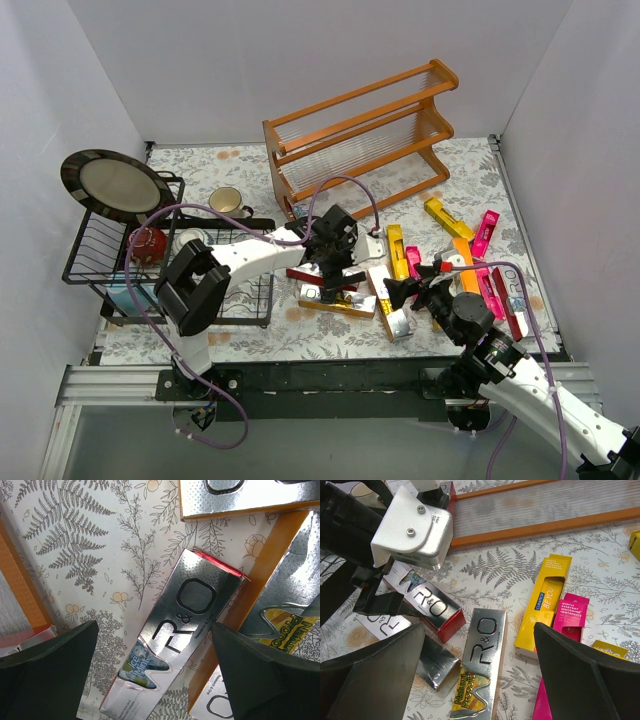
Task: Place and organize the toothpastes onto the shelf
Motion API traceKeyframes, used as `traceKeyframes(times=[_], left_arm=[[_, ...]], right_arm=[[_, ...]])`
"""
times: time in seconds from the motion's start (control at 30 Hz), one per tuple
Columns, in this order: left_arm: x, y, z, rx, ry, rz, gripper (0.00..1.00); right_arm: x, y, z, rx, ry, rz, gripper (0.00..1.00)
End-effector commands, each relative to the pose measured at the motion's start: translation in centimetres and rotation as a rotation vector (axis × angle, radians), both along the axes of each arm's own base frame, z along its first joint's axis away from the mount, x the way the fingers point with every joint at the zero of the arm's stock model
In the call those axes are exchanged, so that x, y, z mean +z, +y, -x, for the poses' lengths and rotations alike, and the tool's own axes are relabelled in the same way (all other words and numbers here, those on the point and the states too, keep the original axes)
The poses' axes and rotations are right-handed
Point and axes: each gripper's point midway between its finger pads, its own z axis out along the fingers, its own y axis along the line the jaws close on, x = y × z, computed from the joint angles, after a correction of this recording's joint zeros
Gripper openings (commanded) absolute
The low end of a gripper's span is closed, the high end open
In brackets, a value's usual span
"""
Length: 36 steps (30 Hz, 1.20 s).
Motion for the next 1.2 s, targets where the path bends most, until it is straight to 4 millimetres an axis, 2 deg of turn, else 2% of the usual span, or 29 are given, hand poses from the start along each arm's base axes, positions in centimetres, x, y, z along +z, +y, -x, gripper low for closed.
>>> traceKeyframes(times=[0.0, 0.27, 0.4, 0.63, 0.8, 1.03, 1.17], left_arm=[[-2.2, 0.5, 1.7, -0.044, 0.066, -0.086, 0.98], [-1.7, 0.5, 2.1, -0.066, 0.068, -0.085, 0.98], [-1.5, 0.3, 1.6, -0.059, 0.044, -0.083, 0.98], [-2.9, -0.4, 0.4, -0.040, 0.032, -0.100, 0.98], [-4.3, -0.8, 0.3, -0.038, 0.054, -0.111, 0.96], [-5.0, -0.8, 0.6, -0.018, 0.091, -0.124, 0.82], [-3.3, -1.5, 0.4, 0.024, 0.097, -0.079, 0.68]], right_arm=[[0.0, 0.0, -0.1, -0.009, -0.012, -0.008, 0.98], [-0.2, 0.0, -0.1, -0.004, -0.012, -0.004, 0.98], [-0.3, 0.2, -0.2, 0.001, -0.007, 0.002, 0.98], [-0.6, 0.3, -0.2, 0.006, -0.002, 0.011, 0.98], [-0.6, 0.3, -0.2, 0.008, -0.004, 0.011, 0.98], [-0.6, 0.3, -0.1, 0.011, -0.004, 0.012, 0.97], [-0.6, 0.3, -0.1, 0.011, -0.004, 0.015, 0.97]])
